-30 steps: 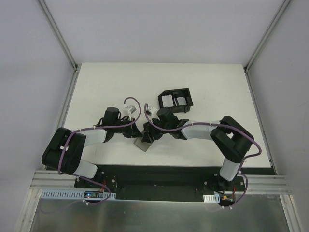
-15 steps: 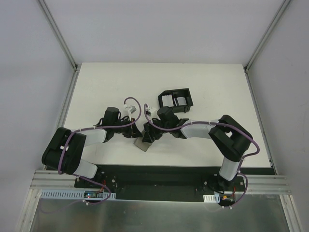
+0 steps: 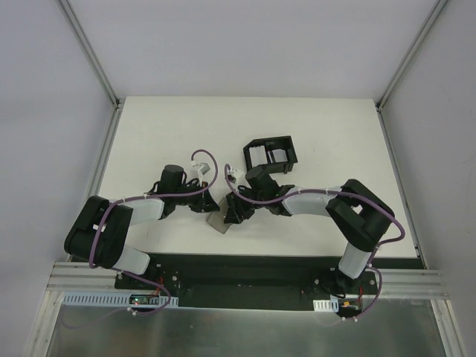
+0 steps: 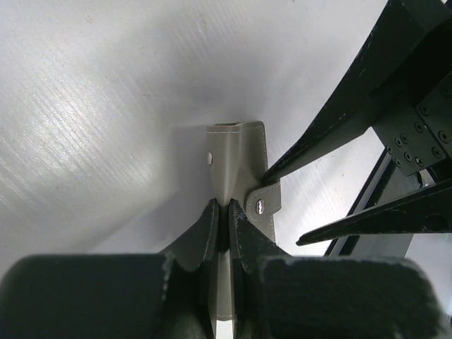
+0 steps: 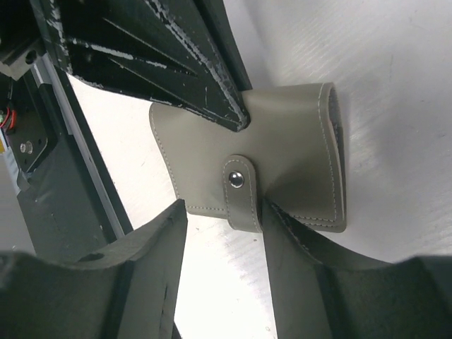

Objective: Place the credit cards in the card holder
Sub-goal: Open the card holder at the center of the board.

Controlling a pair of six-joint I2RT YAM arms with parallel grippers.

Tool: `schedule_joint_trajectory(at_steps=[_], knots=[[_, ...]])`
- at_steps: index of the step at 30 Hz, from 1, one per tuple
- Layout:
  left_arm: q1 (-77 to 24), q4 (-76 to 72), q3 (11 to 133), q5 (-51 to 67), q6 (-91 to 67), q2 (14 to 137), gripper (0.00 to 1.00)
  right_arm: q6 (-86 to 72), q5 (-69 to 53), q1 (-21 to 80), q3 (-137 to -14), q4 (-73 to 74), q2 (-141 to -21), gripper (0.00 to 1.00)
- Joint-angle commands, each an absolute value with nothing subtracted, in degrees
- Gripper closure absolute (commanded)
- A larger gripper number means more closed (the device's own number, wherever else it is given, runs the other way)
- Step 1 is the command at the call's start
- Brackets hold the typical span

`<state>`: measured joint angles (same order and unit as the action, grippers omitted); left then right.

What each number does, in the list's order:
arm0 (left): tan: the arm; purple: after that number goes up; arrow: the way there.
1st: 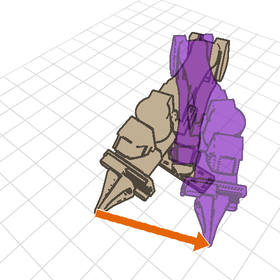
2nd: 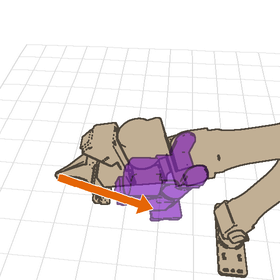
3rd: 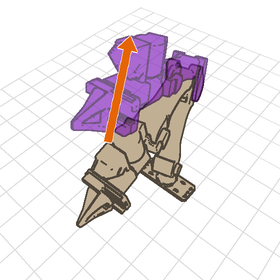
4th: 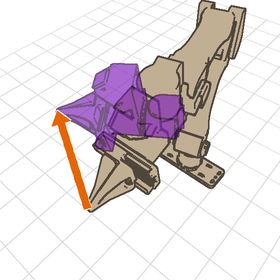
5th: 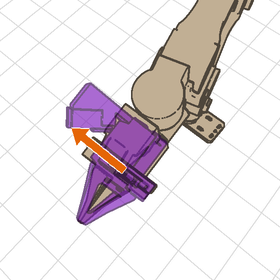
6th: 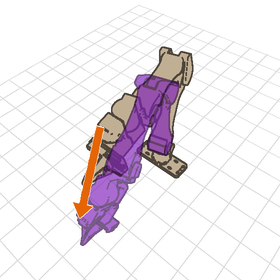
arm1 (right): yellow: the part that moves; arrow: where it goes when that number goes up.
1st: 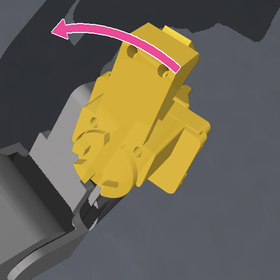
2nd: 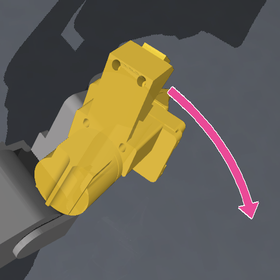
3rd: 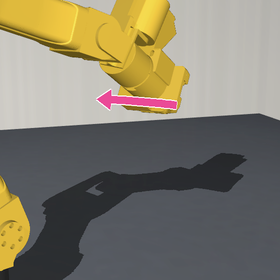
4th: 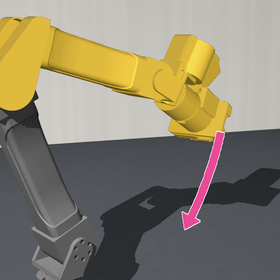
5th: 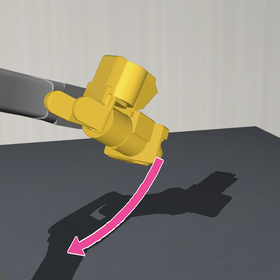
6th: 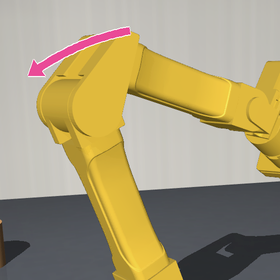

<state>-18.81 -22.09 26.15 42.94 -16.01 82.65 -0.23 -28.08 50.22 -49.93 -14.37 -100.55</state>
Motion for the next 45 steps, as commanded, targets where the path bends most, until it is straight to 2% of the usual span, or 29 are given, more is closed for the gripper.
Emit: schedule_joint_trajectory(at_steps=[1,7,12,14,16,17,27,45], knots=[[-19.34,-23.64,26.63,43.68,-14.77,82.53,1.0,-1.74,-32.86,50.27,-49.74,-15.46,-101.07,0.52],[-19.34,-23.55,26.54,43.94,-14.85,82.62,1.0,-3.69,-34.72,50.36,-51.06,-19.25,-102.3,0.62],[-19.34,-23.56,26.63,44.12,-14.94,82.79,1.0,-4.04,-35.85,50.45,-52.55,-20.83,-103.62,0.76],[-19.42,-23.55,26.63,43.95,-14.94,82.79,1.0,-4.3,-37.0,50.54,-53.35,-21.44,-104.5,0.84],[-19.42,-22.6,26.63,41.76,-15.12,82.79,1.0,-4.31,-38.14,50.71,-53.53,-21.97,-104.76,0.97],[-19.34,-21.8,26.89,40.44,-15.12,82.88,1.0,-3.87,-38.84,50.71,-53.35,-22.06,-104.77,0.99],[-19.34,-19.07,29.79,37.44,-16.43,87.27,1.0,-0.97,-48.77,50.8,-49.22,-21.54,-101.43,0.99],[-19.25,-18.9,29.53,34.98,-17.23,86.75,1.0,-0.44,-55.36,51.77,-47.37,-19.52,-98.61,0.99]])
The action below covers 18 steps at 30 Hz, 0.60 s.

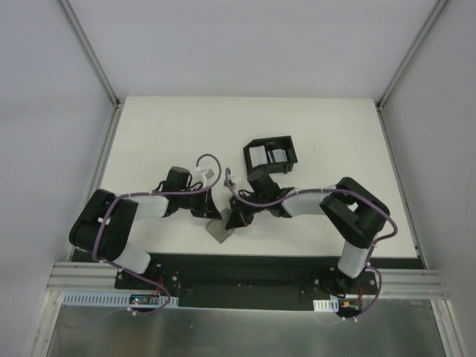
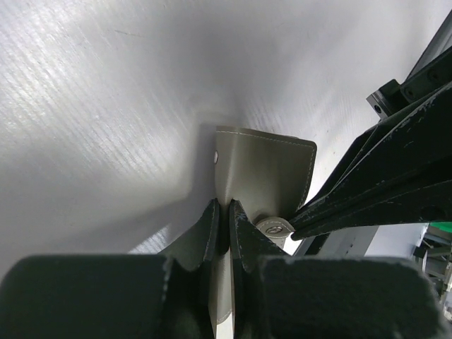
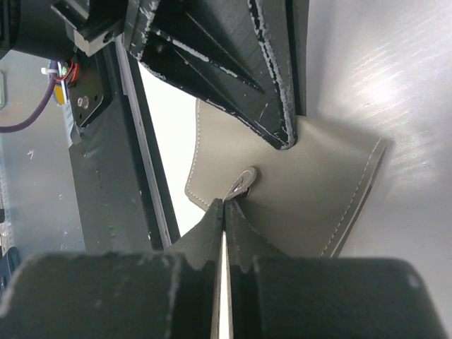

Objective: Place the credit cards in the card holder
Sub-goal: Open the card holder at the center of the board.

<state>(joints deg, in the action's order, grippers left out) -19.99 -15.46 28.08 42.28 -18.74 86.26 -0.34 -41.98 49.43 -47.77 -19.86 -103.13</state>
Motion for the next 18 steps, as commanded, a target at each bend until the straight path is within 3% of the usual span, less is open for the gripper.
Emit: schedule_joint_trajectory(at_steps=[1,18], knots=[[-19.25,-18.9,29.53,34.81,-17.23,86.75,1.0,1.04,-55.46,51.85,-47.55,-19.25,-98.53,0.99],[-19.34,-19.25,28.83,34.36,-17.23,85.52,1.0,4.83,-53.89,52.82,-46.84,-13.03,-97.65,0.99]])
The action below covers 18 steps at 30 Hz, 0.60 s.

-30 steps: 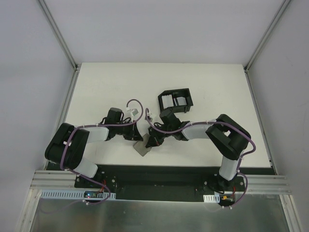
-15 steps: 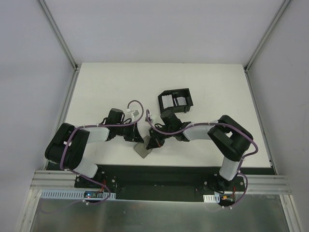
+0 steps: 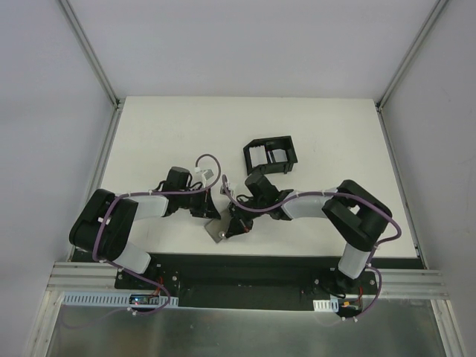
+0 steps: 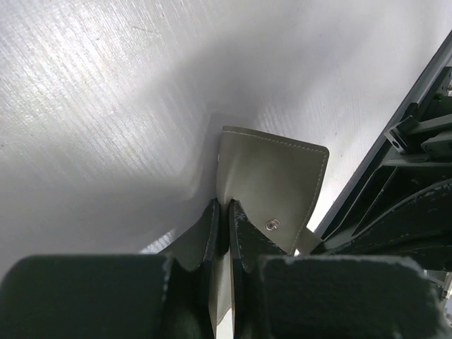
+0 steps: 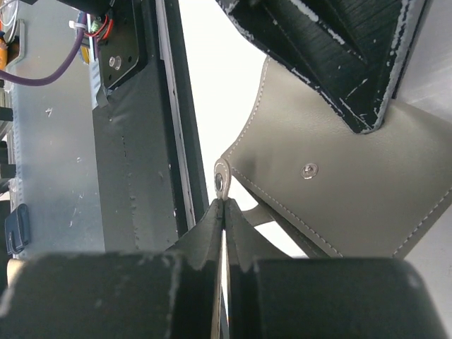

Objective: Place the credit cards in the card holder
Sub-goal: Open the card holder at the center of the board.

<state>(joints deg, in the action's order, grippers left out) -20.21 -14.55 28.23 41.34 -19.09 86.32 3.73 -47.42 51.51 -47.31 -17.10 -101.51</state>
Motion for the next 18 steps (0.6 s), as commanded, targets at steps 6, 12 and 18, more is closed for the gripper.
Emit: schedule_joint_trajectory(at_steps=[6,12,18], knots=[[-19.25,-22.49,25.58,34.45,-18.1,81.13,1.0,3.17,-47.47,50.89,-42.72,-10.54,-94.22,0.7],[-21.17,-26.37,20.75,31.92,-22.5,72.17,1.0,-4.74,-43.87,50.8,-38.32,-17.4,-91.67,0.59],[-24.96,-22.86,18.9,25.24,-23.73,64.61,1.0,-18.52,-28.95,50.01,-33.84,-23.9,-87.2,0.53]])
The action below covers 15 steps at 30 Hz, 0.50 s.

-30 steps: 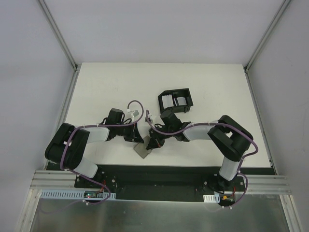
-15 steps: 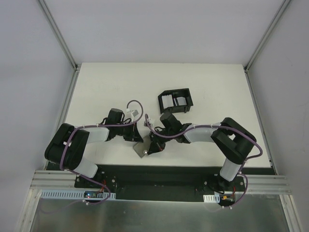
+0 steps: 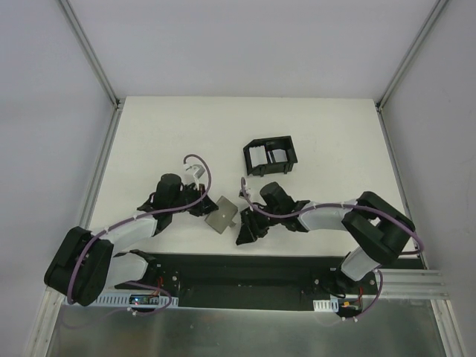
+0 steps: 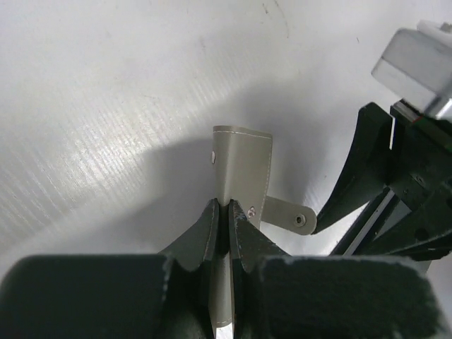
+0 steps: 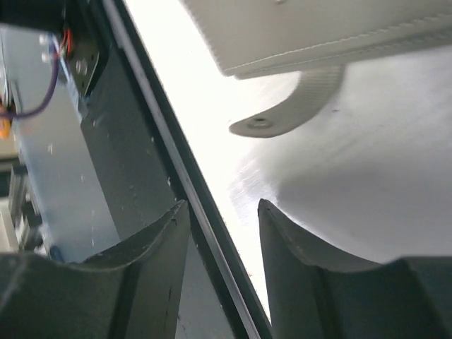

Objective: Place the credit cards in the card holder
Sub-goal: Open the card holder at the center of the board.

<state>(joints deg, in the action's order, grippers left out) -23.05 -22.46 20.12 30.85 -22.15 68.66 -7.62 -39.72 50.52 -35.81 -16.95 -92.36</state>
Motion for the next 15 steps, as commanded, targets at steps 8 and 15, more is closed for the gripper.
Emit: schedule_joint_trajectory(at_steps=[8,15], knots=[[-28.65,-19.78,16.61,18.11,-24.7,56.78,1.0,-33.47,-19.61,49.83,-36.73,-23.82,-87.27,0.46],[-29.53,-18.19,17.14,16.52,-24.35,55.63,1.0,-36.73,-17.4,50.36,-41.04,-20.22,-91.31,0.35]])
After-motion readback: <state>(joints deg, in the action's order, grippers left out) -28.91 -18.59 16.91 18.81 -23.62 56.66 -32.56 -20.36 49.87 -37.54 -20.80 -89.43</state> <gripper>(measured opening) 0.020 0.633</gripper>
